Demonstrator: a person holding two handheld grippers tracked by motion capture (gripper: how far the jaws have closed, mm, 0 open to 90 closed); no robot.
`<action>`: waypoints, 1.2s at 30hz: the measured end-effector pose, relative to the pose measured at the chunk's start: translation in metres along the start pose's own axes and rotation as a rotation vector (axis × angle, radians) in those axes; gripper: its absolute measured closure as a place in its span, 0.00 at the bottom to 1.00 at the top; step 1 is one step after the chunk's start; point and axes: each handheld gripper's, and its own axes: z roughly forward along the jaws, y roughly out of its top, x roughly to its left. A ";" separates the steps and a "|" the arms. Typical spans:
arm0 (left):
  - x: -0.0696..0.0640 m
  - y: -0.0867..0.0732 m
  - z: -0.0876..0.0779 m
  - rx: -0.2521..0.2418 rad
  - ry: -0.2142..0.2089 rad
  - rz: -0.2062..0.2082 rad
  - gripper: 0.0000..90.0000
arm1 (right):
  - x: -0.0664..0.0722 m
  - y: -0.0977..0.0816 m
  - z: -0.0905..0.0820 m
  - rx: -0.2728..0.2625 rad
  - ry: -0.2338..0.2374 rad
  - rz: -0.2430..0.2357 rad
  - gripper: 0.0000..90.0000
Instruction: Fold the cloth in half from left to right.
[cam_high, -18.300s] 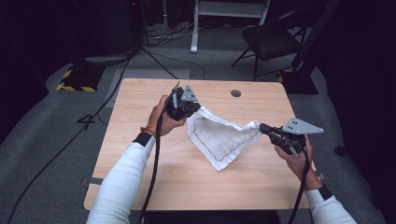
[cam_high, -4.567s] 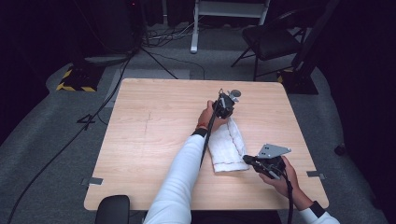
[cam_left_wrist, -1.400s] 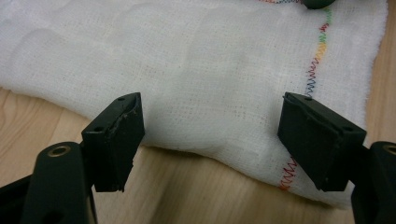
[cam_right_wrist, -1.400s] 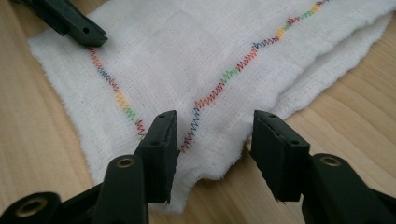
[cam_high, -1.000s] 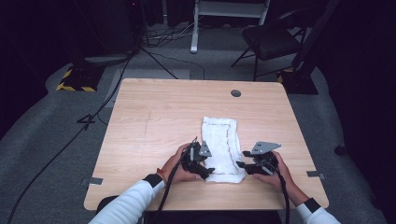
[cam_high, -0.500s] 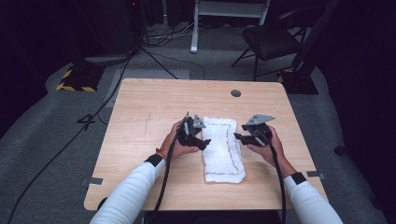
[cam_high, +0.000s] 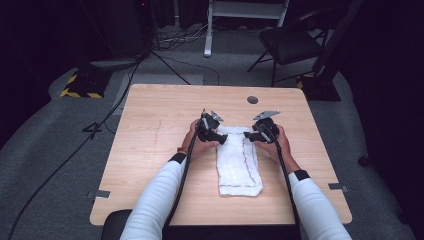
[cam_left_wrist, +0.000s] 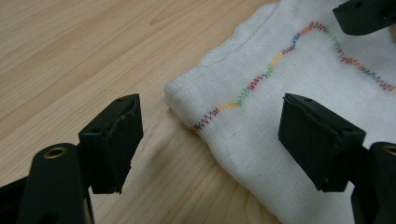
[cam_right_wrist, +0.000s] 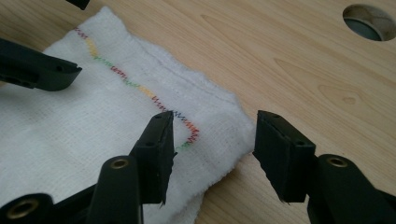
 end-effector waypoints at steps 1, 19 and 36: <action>0.000 0.000 0.002 -0.005 -0.002 -0.006 0.23 | -0.001 0.000 0.002 -0.002 -0.001 -0.002 0.53; 0.009 0.001 0.012 -0.024 -0.161 0.000 0.67 | -0.014 -0.002 0.020 0.017 0.131 0.042 0.76; 0.013 0.019 0.009 -0.050 -0.133 0.039 0.89 | -0.009 0.010 0.013 -0.023 0.067 0.004 0.94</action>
